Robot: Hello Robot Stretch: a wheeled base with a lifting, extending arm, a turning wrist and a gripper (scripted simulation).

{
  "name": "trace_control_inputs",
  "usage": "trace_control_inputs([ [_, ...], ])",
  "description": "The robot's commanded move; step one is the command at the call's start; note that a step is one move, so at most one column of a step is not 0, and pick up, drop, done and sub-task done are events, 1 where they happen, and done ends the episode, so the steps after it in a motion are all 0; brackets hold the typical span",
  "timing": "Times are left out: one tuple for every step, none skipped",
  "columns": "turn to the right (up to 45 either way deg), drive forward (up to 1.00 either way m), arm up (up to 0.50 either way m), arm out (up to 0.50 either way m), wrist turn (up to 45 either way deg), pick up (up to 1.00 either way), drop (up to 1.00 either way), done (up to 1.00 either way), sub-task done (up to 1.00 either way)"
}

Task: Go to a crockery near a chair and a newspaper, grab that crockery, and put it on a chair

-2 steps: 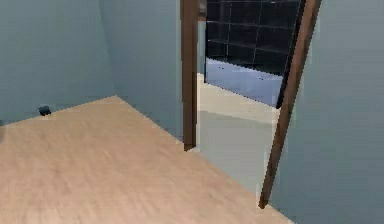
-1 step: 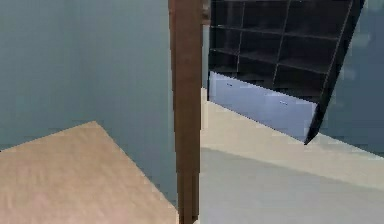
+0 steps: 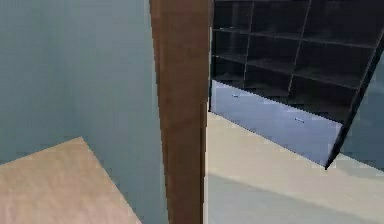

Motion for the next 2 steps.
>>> trace_control_inputs([
  [33.0, 0.0, 0.0, 0.0, 0.0, 0.0, 0.0, 0.0, 0.0],
  [0.0, 0.6, 0.0, 0.0, 0.0, 0.0, 0.0, 0.0, 0.0],
])
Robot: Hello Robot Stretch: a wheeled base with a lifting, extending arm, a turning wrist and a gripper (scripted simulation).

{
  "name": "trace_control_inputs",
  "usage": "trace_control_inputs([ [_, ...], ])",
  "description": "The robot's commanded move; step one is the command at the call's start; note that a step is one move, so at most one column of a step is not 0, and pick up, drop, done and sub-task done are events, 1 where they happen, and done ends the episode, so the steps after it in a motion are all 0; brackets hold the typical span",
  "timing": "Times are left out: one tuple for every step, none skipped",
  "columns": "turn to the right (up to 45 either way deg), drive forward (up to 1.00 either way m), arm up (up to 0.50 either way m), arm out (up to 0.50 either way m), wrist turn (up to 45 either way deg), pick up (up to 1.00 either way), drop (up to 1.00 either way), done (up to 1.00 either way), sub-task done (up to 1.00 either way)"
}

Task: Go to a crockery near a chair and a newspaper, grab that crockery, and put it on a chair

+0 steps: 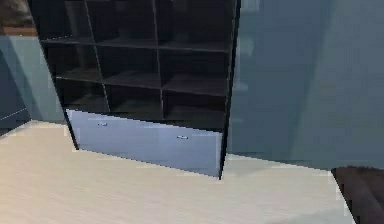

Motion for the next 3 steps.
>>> trace_control_inputs([
  [15.0, 0.0, 0.0, 0.0, 0.0, 0.0, 0.0, 0.0, 0.0],
  [0.0, 0.3, 0.0, 0.0, 0.0, 0.0, 0.0, 0.0, 0.0],
  [-45.0, 0.0, 0.0, 0.0, 0.0, 0.0, 0.0, 0.0, 0.0],
])
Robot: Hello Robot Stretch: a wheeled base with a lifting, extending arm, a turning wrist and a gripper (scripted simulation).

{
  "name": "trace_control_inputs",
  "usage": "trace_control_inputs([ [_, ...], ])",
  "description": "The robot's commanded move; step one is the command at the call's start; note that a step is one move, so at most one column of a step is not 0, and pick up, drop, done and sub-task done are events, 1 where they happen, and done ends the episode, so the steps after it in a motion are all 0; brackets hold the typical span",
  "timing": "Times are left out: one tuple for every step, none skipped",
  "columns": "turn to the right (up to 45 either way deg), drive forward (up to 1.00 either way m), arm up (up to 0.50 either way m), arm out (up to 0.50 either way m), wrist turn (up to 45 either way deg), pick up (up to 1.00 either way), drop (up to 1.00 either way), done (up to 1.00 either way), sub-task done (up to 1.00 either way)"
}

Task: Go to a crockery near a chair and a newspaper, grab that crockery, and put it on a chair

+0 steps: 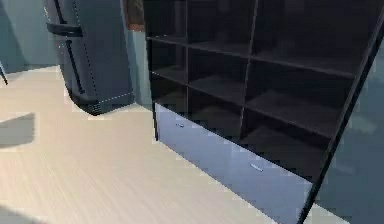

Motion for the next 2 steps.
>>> trace_control_inputs([
  [-39.0, 0.0, 0.0, 0.0, 0.0, 0.0, 0.0, 0.0, 0.0],
  [0.0, 1.0, 0.0, 0.0, 0.0, 0.0, 0.0, 0.0, 0.0],
])
